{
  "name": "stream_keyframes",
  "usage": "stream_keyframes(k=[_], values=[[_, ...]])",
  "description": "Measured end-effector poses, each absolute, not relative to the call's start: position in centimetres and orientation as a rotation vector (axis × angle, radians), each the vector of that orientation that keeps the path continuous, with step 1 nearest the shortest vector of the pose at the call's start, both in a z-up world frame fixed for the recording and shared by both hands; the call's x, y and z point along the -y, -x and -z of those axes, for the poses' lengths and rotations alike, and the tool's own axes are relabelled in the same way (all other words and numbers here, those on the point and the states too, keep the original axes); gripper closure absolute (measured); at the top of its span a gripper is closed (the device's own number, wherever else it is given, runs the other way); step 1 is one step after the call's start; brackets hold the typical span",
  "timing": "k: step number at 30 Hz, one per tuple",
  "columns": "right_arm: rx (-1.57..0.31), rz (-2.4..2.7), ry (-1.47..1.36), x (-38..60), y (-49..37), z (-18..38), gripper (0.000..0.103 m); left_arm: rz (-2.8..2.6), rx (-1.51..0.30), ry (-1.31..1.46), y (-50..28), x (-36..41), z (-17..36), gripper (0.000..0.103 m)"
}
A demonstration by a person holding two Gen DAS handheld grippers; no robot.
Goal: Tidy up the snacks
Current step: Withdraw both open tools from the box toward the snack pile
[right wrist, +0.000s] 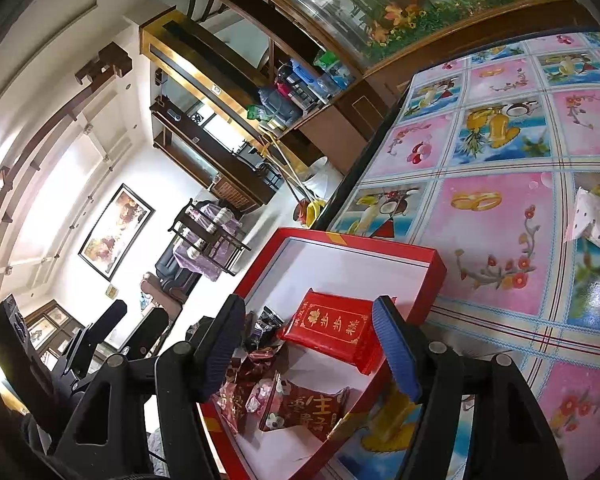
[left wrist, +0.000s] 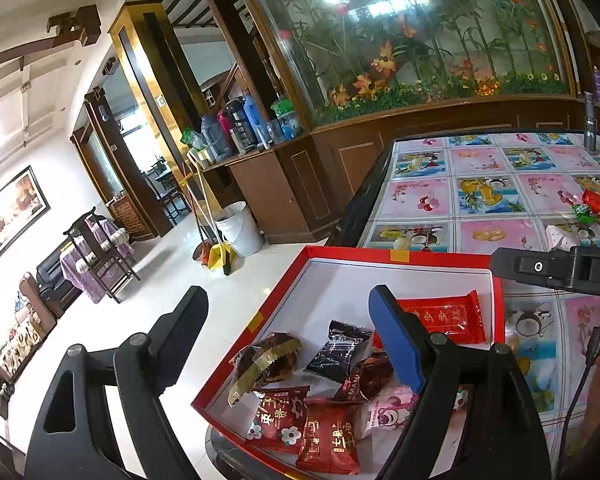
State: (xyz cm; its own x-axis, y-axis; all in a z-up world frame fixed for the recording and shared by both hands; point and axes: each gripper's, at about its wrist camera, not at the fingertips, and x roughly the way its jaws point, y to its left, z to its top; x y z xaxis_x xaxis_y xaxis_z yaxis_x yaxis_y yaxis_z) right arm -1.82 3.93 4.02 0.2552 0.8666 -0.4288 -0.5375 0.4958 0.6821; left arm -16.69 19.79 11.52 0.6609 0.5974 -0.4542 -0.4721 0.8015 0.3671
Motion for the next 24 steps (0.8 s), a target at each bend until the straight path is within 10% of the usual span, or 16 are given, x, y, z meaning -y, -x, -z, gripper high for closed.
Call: stream_keyframes(k=[24], values=[[-0.719,-0.727,-0.439,13.2,-3.9,-6.2,0.030,-0.313,-0.678,-0.233,11.2,-11.5,-11.0,0.020]])
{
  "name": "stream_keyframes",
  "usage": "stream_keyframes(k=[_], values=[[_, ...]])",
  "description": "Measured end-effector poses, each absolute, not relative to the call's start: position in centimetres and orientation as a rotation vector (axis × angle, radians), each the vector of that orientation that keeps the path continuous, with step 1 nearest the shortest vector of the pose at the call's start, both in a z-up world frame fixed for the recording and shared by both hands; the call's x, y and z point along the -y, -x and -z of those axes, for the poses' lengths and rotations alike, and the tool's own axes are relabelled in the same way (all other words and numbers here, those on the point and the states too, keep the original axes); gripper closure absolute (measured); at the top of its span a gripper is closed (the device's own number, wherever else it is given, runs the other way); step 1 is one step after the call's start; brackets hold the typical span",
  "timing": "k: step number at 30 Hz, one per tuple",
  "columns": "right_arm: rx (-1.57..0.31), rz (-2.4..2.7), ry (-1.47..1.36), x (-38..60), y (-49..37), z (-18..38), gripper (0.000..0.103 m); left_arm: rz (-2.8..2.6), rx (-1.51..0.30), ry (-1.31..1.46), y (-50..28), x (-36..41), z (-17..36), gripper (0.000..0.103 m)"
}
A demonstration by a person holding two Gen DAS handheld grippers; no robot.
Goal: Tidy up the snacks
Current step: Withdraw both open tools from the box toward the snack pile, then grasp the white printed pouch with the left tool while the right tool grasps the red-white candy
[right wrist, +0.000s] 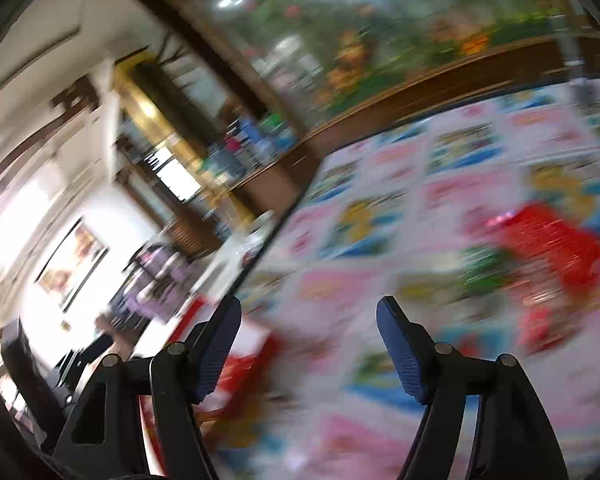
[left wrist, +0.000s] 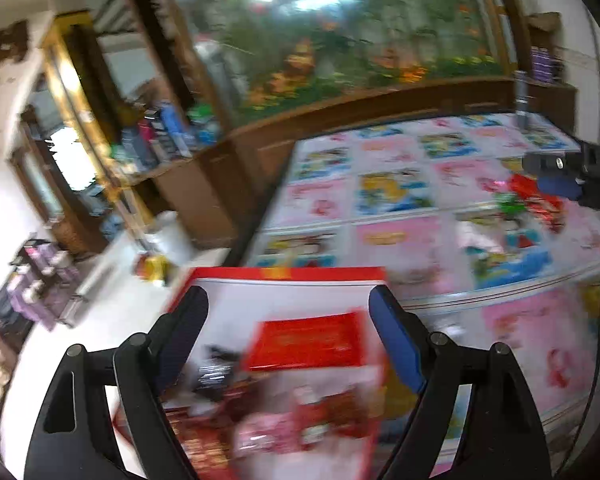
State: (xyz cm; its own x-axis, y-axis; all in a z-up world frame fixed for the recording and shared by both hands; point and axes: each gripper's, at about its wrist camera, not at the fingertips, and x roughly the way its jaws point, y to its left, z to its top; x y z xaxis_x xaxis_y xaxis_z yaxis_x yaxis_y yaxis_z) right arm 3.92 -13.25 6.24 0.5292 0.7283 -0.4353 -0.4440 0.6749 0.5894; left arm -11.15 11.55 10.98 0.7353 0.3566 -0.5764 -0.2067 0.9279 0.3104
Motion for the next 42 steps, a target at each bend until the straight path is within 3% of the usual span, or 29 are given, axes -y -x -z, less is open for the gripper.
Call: stream_keyframes(k=[7,20,25,26,27,28,30,42], values=[[-0.854,-0.603,-0.561,21.3,-8.6,-3.6,0.028,-0.152,-0.810,-0.135,5.2,-8.0,-9.3,0.020],[-1.026,-0.428,-0.429,20.2,-10.0,-0.3,0.028,-0.124,-0.903,-0.145,-0.5,-5.2,-6.0,0.020],[-0.982,-0.380,-0.329,18.6,-9.6,-0.3,0.029,-0.110,-0.890,-0.171,-0.2,-4.8,-5.5,0.020],[-0.976,-0.364,-0.293,18.2,-9.6,-0.4,0.030,-0.099,-0.889,-0.180,-0.4,-4.5,-5.4,0.020],[-0.970,-0.341,-0.247,17.6,-9.4,-0.4,0.038,-0.085,-0.895,-0.189,-0.7,-4.2,-5.3,0.020],[-0.964,-0.314,-0.190,17.0,-9.3,-0.4,0.058,-0.075,-0.900,-0.197,-1.0,-3.9,-5.2,0.020],[-0.955,-0.294,-0.112,16.0,-9.2,-0.3,0.073,-0.057,-0.903,-0.206,-1.5,-3.6,-4.9,0.020],[-0.951,-0.292,-0.100,15.8,-9.3,-0.3,0.074,0.053,-1.012,-0.151,-6.7,0.0,-2.0,0.020]])
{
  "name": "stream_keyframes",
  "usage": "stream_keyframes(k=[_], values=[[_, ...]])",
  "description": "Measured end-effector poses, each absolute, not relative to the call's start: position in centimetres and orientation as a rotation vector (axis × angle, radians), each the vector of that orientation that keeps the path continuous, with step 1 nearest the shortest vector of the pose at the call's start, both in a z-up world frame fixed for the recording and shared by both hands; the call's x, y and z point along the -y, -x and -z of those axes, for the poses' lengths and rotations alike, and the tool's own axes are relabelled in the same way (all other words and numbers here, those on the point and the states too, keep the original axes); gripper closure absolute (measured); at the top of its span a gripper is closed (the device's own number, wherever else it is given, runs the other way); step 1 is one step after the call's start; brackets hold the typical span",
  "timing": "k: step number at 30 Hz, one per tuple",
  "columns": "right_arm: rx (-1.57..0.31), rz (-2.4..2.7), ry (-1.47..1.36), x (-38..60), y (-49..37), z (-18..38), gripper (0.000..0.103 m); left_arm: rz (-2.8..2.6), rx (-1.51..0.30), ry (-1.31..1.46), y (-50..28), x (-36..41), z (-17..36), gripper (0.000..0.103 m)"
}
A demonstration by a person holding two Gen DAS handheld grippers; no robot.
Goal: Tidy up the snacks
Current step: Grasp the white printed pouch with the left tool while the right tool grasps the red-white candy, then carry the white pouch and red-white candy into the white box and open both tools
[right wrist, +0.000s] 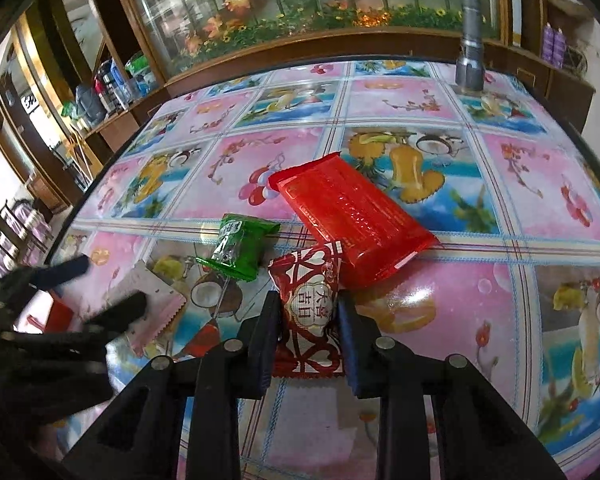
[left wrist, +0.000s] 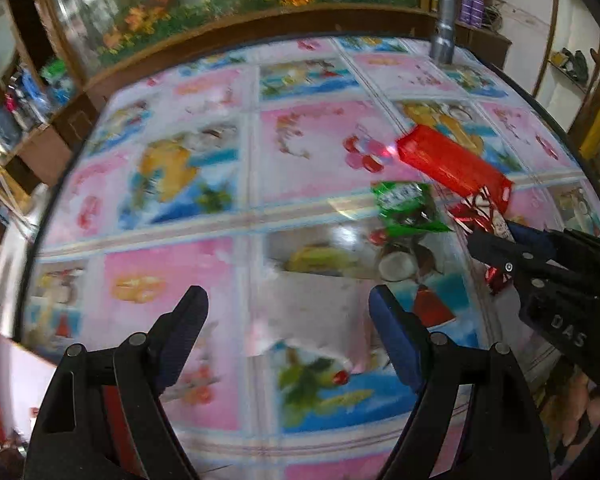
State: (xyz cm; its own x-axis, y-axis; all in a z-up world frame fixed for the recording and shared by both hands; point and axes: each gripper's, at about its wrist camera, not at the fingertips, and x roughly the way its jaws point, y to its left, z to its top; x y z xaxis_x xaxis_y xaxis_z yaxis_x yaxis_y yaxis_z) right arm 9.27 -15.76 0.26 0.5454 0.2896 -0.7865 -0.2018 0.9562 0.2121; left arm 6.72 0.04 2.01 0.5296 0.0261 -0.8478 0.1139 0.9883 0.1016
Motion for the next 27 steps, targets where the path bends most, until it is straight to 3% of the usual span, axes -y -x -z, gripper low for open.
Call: stream_keyframes(k=[4,7,8,14,27], values=[[-0.963,-0.294,-0.130,16.1,-9.4,-0.3,0.074,0.095,-1.002,-0.050,-6.8,-1.2,-0.9,0.021],[-0.983,-0.319,-0.171,16.3,-9.3,-0.3,0.075,0.083,-0.979,-0.033,-6.7,-2.0,-1.2,0.047],[-0.989,-0.330,-0.185,16.4,-9.3,-0.3,0.075,0.087,-0.982,-0.027,-6.7,-2.1,-1.3,0.049],[-0.993,-0.368,-0.202,15.9,-8.8,-0.6,0.076,0.100,-0.961,-0.058,-4.6,-1.6,-1.4,0.054],[-0.950,-0.473,-0.256,15.4,-7.9,-1.9,0.076,0.099,-0.871,-0.052,3.0,-2.0,-5.4,0.054]])
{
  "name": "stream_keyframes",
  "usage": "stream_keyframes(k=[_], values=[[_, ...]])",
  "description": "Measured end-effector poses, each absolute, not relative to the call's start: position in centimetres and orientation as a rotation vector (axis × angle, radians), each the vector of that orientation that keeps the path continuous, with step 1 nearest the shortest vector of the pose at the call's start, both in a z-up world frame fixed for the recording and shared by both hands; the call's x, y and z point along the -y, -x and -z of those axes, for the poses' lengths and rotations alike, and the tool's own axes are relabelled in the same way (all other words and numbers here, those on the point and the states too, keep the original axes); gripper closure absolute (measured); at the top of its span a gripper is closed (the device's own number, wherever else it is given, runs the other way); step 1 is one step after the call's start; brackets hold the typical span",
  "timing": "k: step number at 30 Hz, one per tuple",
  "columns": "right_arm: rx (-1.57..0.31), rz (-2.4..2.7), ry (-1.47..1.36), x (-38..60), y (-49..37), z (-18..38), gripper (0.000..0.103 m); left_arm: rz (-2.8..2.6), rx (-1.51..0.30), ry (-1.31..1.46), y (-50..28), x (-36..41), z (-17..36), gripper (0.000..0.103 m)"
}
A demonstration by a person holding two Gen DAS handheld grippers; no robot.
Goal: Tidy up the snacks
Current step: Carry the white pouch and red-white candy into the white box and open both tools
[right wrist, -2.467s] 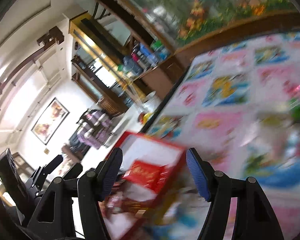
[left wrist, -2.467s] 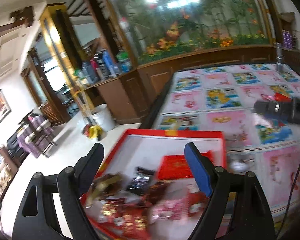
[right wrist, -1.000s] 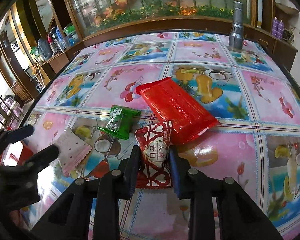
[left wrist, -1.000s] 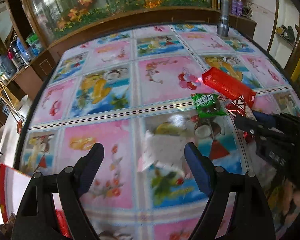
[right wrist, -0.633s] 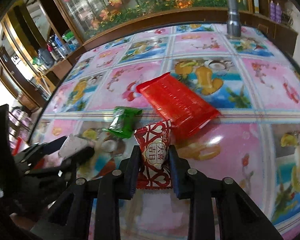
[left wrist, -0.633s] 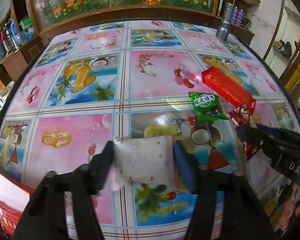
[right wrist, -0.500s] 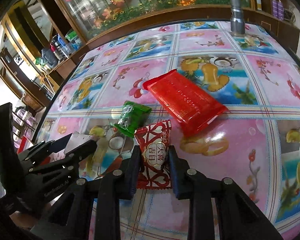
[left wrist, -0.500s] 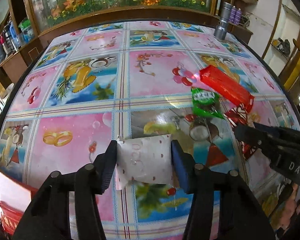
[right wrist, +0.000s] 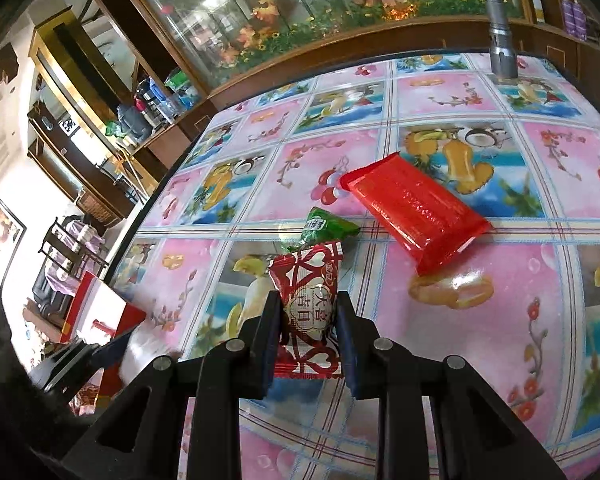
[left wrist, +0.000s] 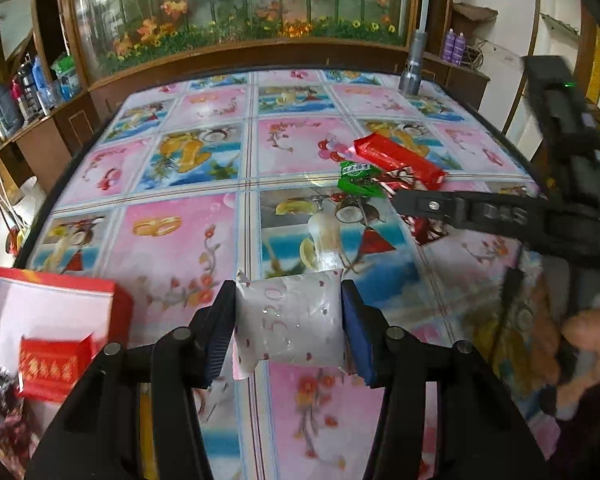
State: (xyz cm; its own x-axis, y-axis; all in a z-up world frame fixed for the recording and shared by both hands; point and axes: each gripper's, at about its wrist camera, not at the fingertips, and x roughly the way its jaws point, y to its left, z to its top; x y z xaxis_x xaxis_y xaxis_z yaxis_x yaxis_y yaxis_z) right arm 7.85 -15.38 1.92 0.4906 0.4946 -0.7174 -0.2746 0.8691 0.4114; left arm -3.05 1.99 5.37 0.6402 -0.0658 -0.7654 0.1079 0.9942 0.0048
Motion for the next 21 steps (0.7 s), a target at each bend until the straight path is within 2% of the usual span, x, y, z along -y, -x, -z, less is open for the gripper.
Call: stream_keyframes(k=[21], values=[[-0.810,-0.477,-0.300,15.9,-5.9,-3.5,0.076,0.054,-0.770,-0.039,13.2,-4.8,-9.2,0.054]])
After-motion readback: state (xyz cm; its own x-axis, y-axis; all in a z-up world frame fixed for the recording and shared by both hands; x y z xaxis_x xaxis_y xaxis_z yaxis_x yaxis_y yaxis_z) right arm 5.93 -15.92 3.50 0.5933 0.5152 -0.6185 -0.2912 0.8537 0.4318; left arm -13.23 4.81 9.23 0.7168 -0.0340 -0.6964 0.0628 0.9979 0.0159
